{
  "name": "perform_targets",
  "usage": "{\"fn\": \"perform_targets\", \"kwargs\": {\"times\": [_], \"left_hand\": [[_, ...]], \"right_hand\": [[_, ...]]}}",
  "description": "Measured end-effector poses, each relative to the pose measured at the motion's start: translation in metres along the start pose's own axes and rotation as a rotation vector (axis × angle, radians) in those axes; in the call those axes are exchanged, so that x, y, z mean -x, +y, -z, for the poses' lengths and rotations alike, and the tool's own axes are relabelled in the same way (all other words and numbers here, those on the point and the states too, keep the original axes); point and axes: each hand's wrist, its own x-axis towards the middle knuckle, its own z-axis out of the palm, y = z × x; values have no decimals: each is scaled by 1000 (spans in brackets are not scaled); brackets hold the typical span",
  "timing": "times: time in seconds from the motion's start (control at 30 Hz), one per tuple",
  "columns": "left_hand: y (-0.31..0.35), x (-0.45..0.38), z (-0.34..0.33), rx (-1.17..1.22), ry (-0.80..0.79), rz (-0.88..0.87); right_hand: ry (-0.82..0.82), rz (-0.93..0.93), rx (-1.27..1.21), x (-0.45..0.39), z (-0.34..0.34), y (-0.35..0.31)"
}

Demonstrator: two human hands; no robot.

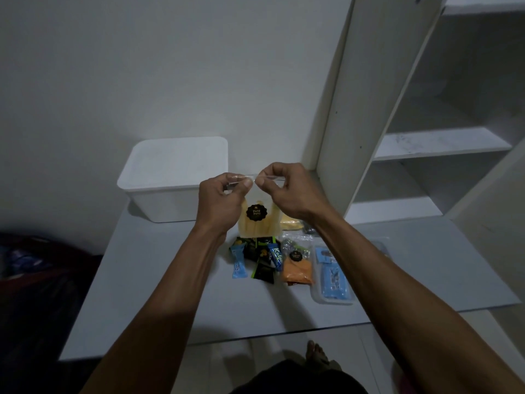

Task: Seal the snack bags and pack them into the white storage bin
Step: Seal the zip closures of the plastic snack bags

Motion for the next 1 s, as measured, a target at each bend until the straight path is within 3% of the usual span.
{"fn": "perform_targets", "kwargs": {"times": [0.27,0.33,0.43,0.5,0.63,0.77,1.0], "left_hand": [[3,-4,18,-124,-144,-85],[2,-3,16,-162,-111,-105],[5,3,10,-173,164,-6],[9,8,5,-131,256,106],[11,15,-2,-52,162,230],[11,16,-5,44,197,297],[16,18,-6,25,161,305]], "right_hand": [[-216,-134,-78,-9,27,-10],[-251,-149,-73,-9,27,-9],[-201,-158,-89,-6,19,-8],[-128,-157,-77,-2,11,-7],[-85,-140,-58,1,-4,-4],[-62,-143,-53,2,-14,-2],[21,-163,-93,2,-26,1]]}}
